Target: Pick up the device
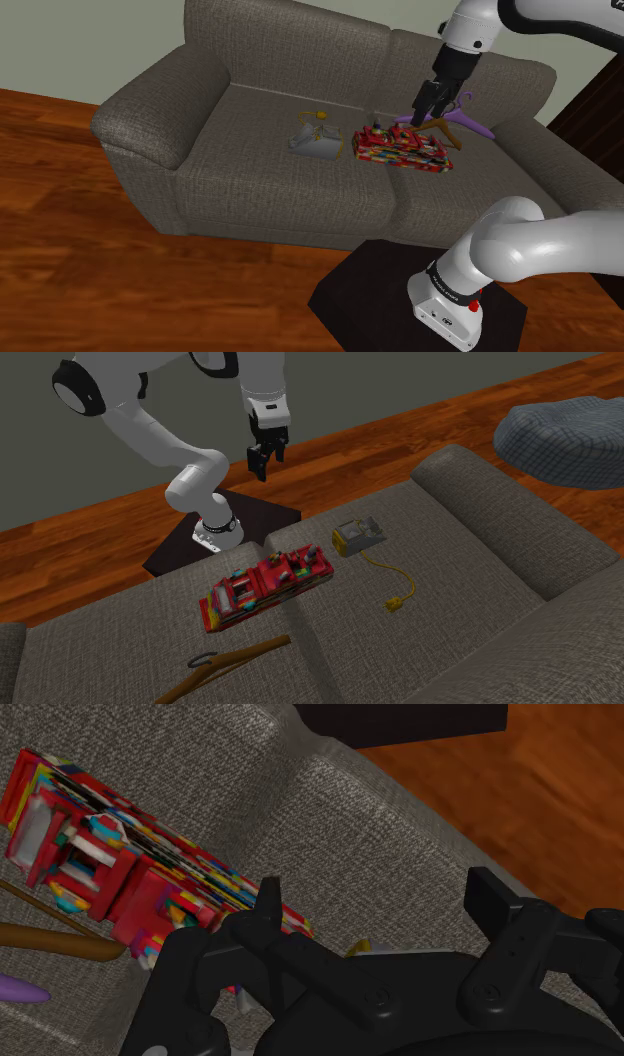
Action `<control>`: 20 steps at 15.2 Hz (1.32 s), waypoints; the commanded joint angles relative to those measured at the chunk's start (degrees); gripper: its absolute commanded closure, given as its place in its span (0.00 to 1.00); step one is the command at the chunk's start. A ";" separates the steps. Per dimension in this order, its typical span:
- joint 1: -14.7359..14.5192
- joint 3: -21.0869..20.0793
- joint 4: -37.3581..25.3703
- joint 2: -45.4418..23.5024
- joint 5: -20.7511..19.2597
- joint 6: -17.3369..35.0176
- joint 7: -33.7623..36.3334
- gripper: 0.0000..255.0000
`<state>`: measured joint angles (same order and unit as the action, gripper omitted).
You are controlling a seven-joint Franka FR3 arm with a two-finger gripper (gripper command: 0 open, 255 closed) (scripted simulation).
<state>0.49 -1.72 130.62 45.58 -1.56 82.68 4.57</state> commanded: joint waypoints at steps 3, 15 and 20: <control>0.15 -0.07 0.81 -2.69 -0.26 3.95 0.19 0.00; 1.34 -0.49 -1.29 -23.27 -2.41 25.09 1.84 0.00; 1.84 -0.60 -5.63 -33.24 -3.68 31.81 2.82 0.00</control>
<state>2.20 -2.37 125.75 14.15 -4.96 113.10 7.29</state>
